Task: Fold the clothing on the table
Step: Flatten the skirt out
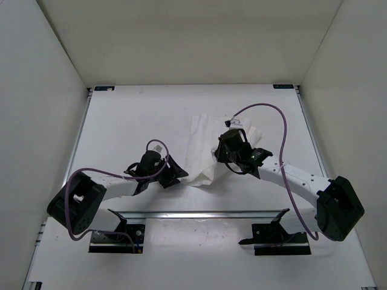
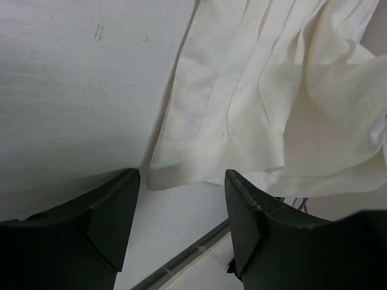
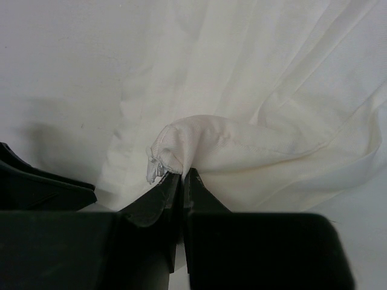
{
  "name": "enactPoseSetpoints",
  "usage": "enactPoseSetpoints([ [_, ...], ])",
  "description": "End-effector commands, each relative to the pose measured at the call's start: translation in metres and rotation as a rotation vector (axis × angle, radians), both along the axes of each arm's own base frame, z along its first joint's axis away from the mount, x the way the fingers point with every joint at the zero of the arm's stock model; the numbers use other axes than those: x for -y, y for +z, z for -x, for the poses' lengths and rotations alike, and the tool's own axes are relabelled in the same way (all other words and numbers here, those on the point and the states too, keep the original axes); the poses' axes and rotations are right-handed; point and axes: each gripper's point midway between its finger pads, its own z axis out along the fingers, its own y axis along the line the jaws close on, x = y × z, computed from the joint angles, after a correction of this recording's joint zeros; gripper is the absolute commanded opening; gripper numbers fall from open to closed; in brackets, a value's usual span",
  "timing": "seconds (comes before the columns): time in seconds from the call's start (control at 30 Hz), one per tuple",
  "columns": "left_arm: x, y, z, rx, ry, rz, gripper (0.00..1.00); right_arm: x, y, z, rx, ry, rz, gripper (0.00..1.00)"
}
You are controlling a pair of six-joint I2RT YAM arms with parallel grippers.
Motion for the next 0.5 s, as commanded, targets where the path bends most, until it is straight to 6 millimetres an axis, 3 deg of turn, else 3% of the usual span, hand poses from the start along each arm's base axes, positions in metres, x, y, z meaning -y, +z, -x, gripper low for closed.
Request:
enactPoseSetpoints([
  [0.0, -0.008, -0.017, 0.002, -0.008, 0.016, -0.059, 0.69, -0.004, 0.022, -0.009, 0.067, -0.016, -0.034, 0.0],
  [0.1, -0.005, -0.027, 0.007, -0.03, -0.017, -0.069, 0.6, -0.004, 0.022, -0.009, 0.066, -0.016, -0.036, 0.0],
  [0.23, 0.0, -0.029, 0.01, -0.04, -0.042, -0.076, 0.56, -0.004, 0.024, -0.011, 0.071, -0.019, -0.037, 0.0],
  [0.37, -0.004, -0.035, 0.014, -0.051, -0.05, -0.091, 0.43, -0.004, 0.024, -0.012, 0.072, -0.02, -0.033, 0.0],
  [0.43, -0.006, -0.035, 0.011, -0.049, -0.04, -0.085, 0.27, -0.007, 0.025, -0.013, 0.075, -0.011, -0.036, 0.0],
  [0.47, -0.007, -0.038, 0.016, -0.065, -0.049, -0.088, 0.08, -0.006, 0.028, -0.015, 0.081, -0.016, -0.035, 0.0],
])
